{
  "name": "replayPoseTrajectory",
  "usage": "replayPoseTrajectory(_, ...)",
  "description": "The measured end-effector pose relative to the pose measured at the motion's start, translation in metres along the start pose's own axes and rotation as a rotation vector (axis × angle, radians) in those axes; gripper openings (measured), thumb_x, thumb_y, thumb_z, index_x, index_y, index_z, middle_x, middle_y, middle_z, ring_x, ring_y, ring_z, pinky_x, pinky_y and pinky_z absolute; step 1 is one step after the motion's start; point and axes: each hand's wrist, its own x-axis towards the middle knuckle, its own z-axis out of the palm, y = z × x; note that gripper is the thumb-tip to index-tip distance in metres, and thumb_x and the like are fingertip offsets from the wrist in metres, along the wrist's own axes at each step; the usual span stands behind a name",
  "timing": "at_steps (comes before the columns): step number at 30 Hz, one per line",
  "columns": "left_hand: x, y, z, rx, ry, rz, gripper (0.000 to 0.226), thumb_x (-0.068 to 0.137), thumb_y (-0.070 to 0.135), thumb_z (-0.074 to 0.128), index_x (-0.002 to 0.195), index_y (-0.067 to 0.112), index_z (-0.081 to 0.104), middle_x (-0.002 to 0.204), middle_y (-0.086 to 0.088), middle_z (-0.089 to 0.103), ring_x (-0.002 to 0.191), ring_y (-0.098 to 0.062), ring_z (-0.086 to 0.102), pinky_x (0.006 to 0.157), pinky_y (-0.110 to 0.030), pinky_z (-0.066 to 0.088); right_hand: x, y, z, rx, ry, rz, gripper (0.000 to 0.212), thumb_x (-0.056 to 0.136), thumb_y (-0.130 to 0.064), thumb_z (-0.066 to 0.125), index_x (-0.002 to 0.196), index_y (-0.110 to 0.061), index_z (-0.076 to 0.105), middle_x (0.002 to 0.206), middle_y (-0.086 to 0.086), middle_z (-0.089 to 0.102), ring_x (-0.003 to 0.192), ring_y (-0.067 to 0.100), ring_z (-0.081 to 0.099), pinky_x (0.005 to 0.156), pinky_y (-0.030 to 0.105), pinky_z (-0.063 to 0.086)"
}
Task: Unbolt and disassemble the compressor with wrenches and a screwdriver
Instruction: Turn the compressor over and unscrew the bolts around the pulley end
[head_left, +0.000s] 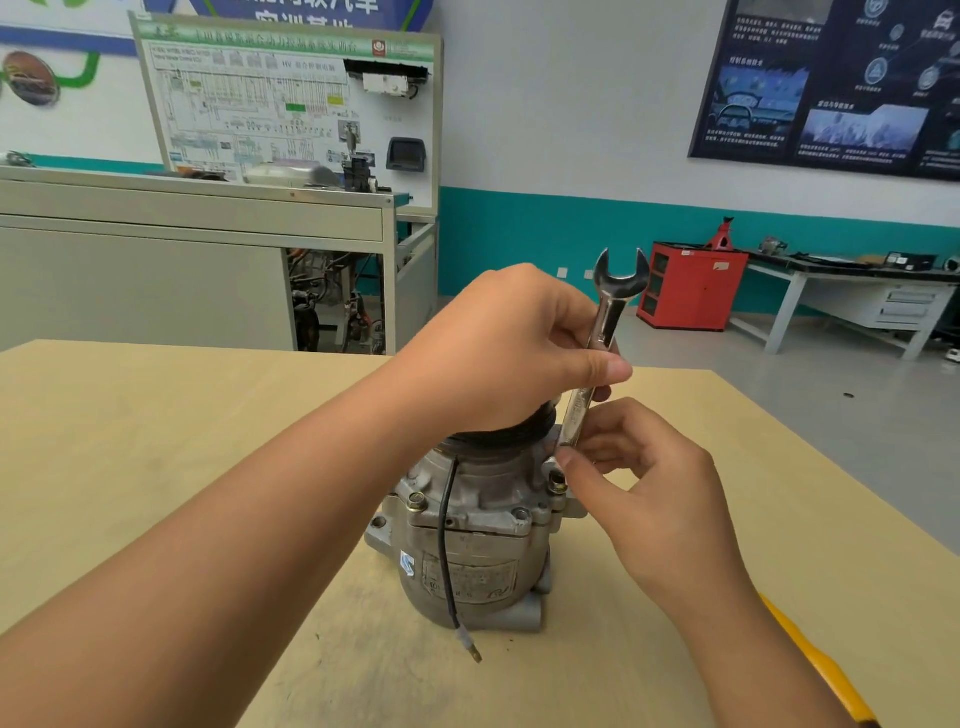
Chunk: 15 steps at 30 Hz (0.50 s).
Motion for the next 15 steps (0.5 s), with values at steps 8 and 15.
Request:
replayPoseTrajectory(8, -0.002, 0.012, 0.015, 0.048, 0.126, -0.043, 0.011, 0.088, 0.037, 0.062, 0.086, 0.031, 0.071, 0.076, 0.007, 0.072, 0.080, -0.012, 0.065, 0.087, -0.038, 0.049, 0.000, 0.001, 0.003, -0.086, 0.050, -0.075, 0.023, 0.072, -0.009, 0.079, 0.073, -0.024, 0.061, 0.069, -0.012, 0.061, 0.072, 0.000, 0.055, 0.064, 0.006, 0.038)
replayPoseTrajectory(15, 0.004, 0.013, 0.022, 0.147, 0.203, -0.089, 0.012, 0.091, 0.032, 0.055, 0.089, 0.033, 0.066, 0.080, 0.004, 0.069, 0.085, -0.020, 0.063, 0.090, -0.042, 0.045, -0.001, 0.002, 0.006, -0.095, 0.090, -0.106, 0.020, 0.076, -0.009, 0.074, 0.080, -0.025, 0.063, 0.070, -0.007, 0.063, 0.072, 0.004, 0.056, 0.063, 0.009, 0.042)
